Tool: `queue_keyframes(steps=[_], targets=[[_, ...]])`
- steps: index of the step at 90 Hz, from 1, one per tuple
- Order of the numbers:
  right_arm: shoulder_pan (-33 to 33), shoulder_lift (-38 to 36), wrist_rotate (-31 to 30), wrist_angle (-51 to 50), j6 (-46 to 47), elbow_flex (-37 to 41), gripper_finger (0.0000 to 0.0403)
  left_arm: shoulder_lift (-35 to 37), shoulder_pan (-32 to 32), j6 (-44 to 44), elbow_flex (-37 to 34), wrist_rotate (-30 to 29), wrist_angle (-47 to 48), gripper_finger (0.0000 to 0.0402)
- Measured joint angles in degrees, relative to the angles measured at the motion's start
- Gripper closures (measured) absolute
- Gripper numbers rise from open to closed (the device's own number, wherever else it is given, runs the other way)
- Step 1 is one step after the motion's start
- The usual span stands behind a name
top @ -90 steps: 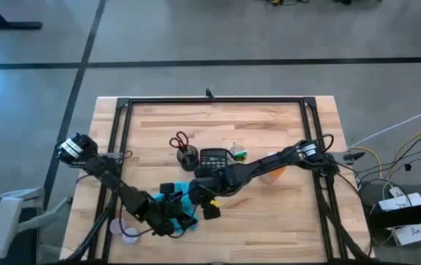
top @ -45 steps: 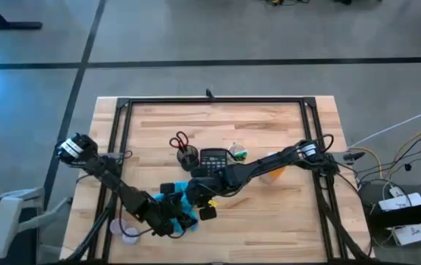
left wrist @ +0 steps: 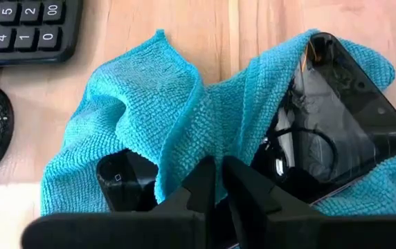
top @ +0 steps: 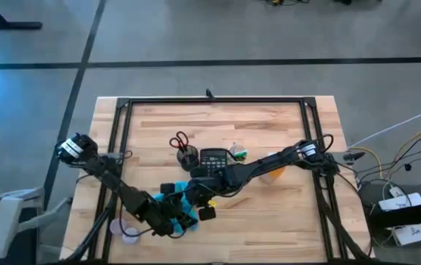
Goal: Apply microfiber cloth
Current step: Wipe the front and back of the cellphone with the blue microfiber cloth
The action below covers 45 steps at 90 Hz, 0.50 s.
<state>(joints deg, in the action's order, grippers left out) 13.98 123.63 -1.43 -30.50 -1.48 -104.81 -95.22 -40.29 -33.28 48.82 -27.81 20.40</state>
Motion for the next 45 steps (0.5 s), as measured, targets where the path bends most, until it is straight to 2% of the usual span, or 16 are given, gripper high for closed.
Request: queue_keyframes(steps=[45], targets=[[0.0, 0.0, 0.02, 0.1, 0.0, 0.01, 0.0353, 0.99, 0.06, 1.0, 0.07, 0.08, 0.27, 0.0381]])
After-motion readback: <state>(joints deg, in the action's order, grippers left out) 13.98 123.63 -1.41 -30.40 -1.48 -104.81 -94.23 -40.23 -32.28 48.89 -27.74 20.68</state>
